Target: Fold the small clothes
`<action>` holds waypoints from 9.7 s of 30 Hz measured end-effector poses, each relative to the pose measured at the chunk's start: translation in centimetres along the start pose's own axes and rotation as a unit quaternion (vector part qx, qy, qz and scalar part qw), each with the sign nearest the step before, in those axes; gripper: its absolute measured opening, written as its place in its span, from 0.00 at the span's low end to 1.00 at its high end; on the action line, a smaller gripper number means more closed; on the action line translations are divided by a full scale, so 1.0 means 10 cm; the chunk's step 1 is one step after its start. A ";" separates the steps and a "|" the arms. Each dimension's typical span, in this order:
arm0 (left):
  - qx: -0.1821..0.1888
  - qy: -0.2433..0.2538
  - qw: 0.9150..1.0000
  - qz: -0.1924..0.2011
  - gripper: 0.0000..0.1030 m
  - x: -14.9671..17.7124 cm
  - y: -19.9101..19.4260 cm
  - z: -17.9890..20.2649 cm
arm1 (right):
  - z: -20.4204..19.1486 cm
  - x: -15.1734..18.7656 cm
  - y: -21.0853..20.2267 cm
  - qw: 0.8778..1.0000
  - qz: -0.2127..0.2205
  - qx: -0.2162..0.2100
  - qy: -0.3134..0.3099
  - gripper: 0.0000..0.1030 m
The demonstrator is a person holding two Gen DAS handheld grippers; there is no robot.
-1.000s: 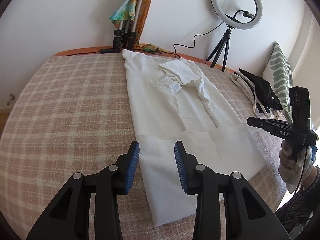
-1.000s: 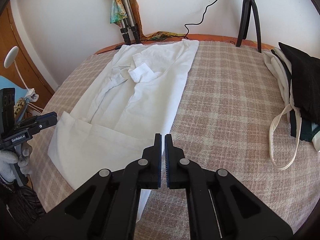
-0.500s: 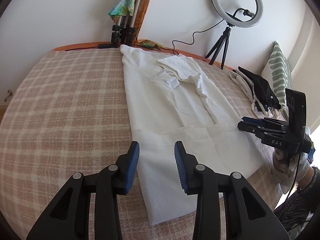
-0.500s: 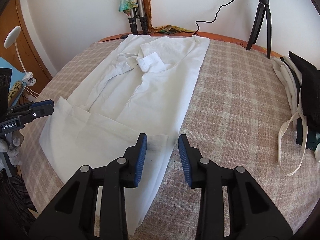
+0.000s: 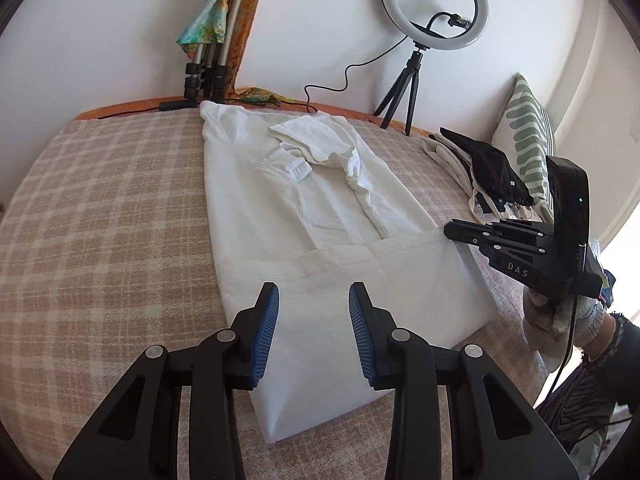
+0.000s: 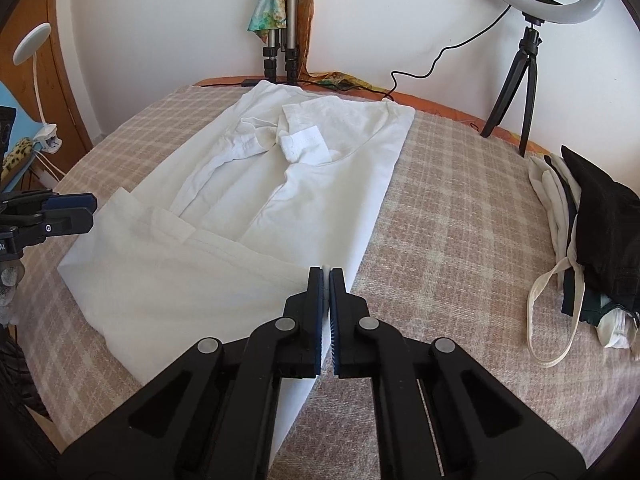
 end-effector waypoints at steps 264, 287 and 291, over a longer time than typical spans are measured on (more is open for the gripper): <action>0.176 -0.337 0.925 0.022 0.37 0.10 0.02 -0.77 | 0.28 -0.06 0.27 0.899 -0.152 -0.291 0.288 0.53; 0.109 -0.213 0.971 0.022 0.10 -0.19 0.12 -0.49 | -0.05 -0.46 0.02 0.931 -0.120 -0.261 0.227 0.09; 0.107 -0.191 0.975 0.028 0.10 -0.28 0.10 -0.36 | -0.07 -0.57 -0.11 0.939 -0.104 -0.252 0.210 0.09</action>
Point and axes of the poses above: each gripper's, at about its wrist camera, not at the fingertips, and y roughly the way its jaws point, z to its right, x to its underside, the point moved 10 cm from there along y, roughly the way its jaws point, and after that the axes turned 15 degrees about x, right-handed, at the moved point
